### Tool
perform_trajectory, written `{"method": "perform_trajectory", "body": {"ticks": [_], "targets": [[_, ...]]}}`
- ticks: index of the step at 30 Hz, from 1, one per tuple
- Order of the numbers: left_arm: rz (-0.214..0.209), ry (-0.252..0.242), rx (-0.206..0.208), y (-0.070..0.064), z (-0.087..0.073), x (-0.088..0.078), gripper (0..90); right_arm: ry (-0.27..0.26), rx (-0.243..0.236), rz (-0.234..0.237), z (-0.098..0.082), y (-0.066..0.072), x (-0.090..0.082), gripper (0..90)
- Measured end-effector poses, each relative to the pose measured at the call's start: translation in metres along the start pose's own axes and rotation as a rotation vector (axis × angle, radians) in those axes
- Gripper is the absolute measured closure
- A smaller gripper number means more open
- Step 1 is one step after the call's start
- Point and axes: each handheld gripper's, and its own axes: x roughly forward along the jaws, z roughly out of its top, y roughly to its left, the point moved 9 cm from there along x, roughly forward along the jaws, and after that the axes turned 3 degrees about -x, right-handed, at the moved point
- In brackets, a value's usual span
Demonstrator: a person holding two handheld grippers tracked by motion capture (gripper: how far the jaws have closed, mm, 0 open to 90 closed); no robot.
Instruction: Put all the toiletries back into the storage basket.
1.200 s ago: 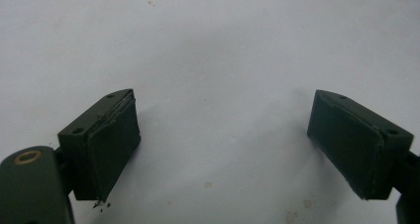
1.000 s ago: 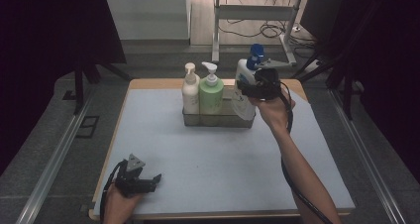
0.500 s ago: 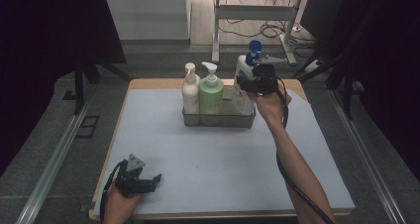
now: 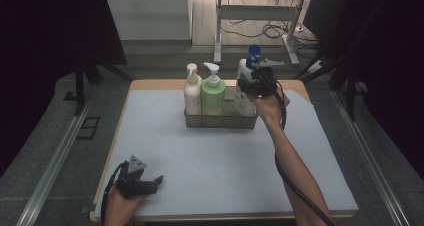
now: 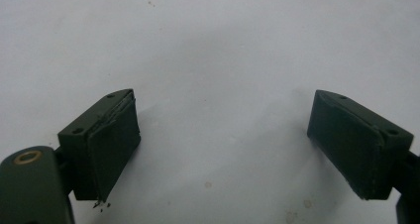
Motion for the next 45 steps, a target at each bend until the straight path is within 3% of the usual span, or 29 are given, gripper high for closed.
{"method": "perform_trajectory", "body": {"ticks": [38,45], "targets": [[-0.001,-0.001,-0.001,0.000,0.000,0.000,12.3,0.053,0.017,0.017,-0.047,0.007,0.026,39.8],[0.000,-0.001,0.000,0.000,0.000,0.000,12.3,0.049,0.034,0.052,-0.047,0.005,0.027,37.6]]}}
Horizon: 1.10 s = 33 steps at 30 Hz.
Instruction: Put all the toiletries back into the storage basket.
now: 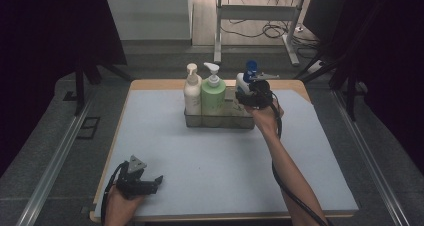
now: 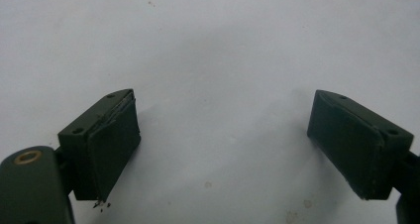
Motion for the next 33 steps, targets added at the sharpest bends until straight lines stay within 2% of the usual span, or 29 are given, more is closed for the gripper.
{"method": "perform_trajectory", "body": {"ticks": [4,15,25,33], "targets": [[0.000,-0.001,0.000,0.000,0.000,0.000,12.3,-0.002,0.020,0.029,0.000,-0.001,-0.001,35.2],[-0.001,0.001,0.000,0.000,0.000,0.000,12.3,-0.001,-0.017,0.044,-0.006,-0.001,-0.015,35.1],[0.000,0.000,0.000,0.000,0.000,0.000,12.3,-0.009,-0.019,0.086,-0.015,-0.003,-0.039,41.1],[0.000,0.000,0.000,0.000,0.000,0.000,12.3,0.007,-0.009,0.114,-0.031,-0.008,-0.052,49.2]]}}
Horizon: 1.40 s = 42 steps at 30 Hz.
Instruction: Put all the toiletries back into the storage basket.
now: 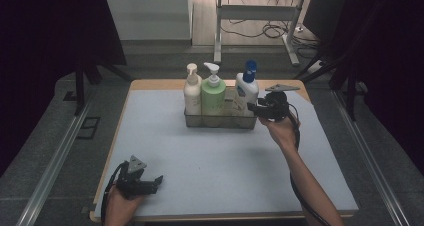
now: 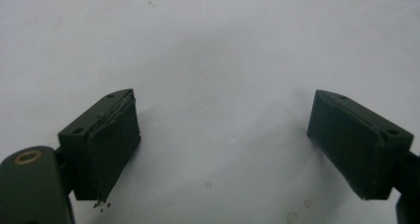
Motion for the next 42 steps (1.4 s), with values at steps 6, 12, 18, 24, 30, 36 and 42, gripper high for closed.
{"method": "perform_trajectory", "body": {"ticks": [6,12,18,24,30,36,42], "targets": [[0.000,0.000,0.001,0.000,0.000,0.000,12.3,-0.003,0.009,-0.011,-0.011,-0.009,-0.006,62.0],[0.000,0.000,0.001,0.000,0.000,0.000,12.3,0.005,0.032,-0.051,-0.015,-0.023,-0.008,80.0],[0.000,0.000,0.000,0.000,0.000,0.000,12.3,0.013,0.048,-0.081,-0.011,-0.033,0.003,88.9],[0.000,0.000,0.000,0.000,0.000,0.000,12.3,0.008,0.043,-0.087,-0.007,-0.039,0.018,89.3],[-0.001,0.000,0.000,0.000,0.000,0.000,12.3,-0.002,-0.006,-0.109,-0.003,-0.042,0.027,88.1],[-0.001,0.000,0.000,0.000,0.000,0.000,12.3,0.012,0.020,-0.109,0.000,-0.043,0.039,89.2],[0.000,-0.001,0.000,0.000,0.000,0.000,12.3,0.031,0.071,-0.068,-0.003,-0.038,0.050,89.5]]}}
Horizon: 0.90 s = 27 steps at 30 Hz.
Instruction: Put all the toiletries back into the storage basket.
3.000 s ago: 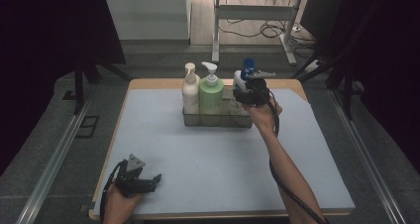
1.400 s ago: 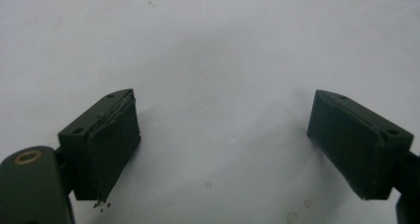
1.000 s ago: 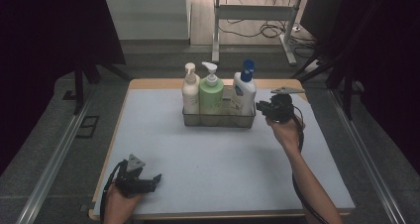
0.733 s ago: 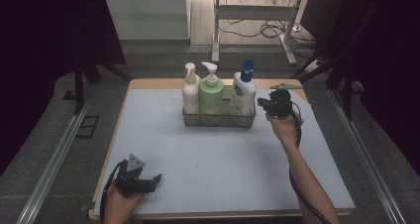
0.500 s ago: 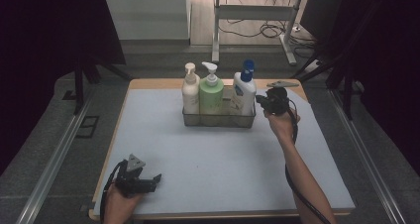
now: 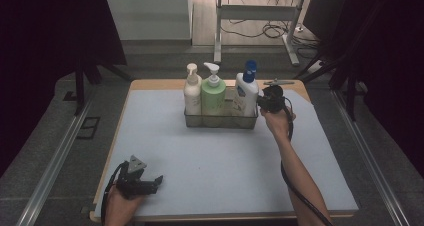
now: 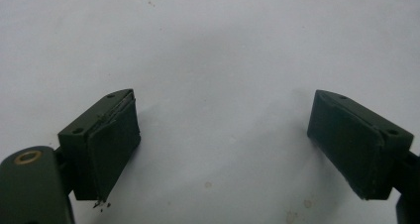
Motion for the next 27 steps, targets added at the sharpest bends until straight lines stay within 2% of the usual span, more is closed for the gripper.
{"method": "perform_trajectory", "body": {"ticks": [10,19,27], "targets": [[0.001,0.001,0.000,0.000,0.000,0.000,12.3,0.034,-0.001,-0.006,-0.011,0.002,0.006,89.5],[0.001,0.001,0.000,0.000,0.000,0.000,12.3,0.053,-0.007,0.007,-0.016,0.010,0.012,89.4],[0.001,0.000,0.000,0.000,0.000,0.000,12.3,0.073,-0.005,0.000,-0.020,0.008,0.015,89.4]]}}
